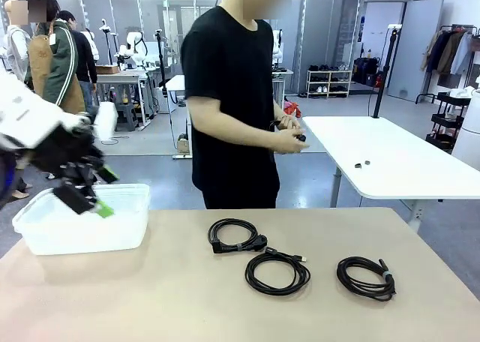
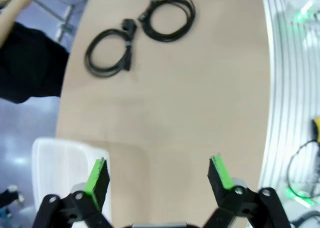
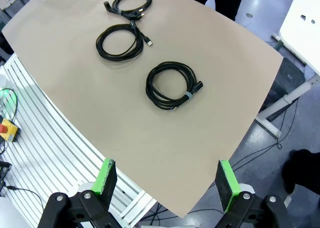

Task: Organize and store the cables.
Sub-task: Place the Power Cable into the Organizing box.

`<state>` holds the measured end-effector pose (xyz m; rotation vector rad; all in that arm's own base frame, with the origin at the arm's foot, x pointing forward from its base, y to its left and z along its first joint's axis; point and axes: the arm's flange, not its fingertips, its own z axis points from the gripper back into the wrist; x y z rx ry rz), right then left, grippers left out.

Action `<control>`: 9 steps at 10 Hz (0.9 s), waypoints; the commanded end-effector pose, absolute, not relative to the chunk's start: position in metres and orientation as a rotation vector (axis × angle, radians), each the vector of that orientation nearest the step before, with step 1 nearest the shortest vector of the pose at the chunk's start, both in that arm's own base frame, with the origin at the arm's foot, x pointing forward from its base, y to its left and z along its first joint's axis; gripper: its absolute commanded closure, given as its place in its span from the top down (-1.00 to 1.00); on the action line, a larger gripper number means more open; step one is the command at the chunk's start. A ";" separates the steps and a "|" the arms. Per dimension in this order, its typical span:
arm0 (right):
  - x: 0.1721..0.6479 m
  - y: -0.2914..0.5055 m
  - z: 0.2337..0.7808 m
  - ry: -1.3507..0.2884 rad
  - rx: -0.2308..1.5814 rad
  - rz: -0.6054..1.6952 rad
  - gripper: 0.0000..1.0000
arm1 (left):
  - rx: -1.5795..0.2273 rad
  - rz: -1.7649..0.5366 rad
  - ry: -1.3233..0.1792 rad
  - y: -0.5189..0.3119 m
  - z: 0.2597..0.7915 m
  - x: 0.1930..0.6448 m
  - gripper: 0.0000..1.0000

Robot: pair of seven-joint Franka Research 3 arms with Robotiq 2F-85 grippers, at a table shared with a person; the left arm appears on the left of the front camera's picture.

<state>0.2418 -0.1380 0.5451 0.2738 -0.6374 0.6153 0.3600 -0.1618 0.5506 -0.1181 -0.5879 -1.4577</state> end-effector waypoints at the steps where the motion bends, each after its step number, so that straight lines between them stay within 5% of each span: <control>1: 0.243 -0.137 0.545 -0.634 0.274 0.622 1.00 | -0.080 -1.514 -0.486 -0.214 0.550 0.395 1.00; 9: 0.243 -0.137 0.545 -0.634 0.274 0.622 1.00 | -0.023 -1.429 -0.266 -0.401 0.471 0.475 1.00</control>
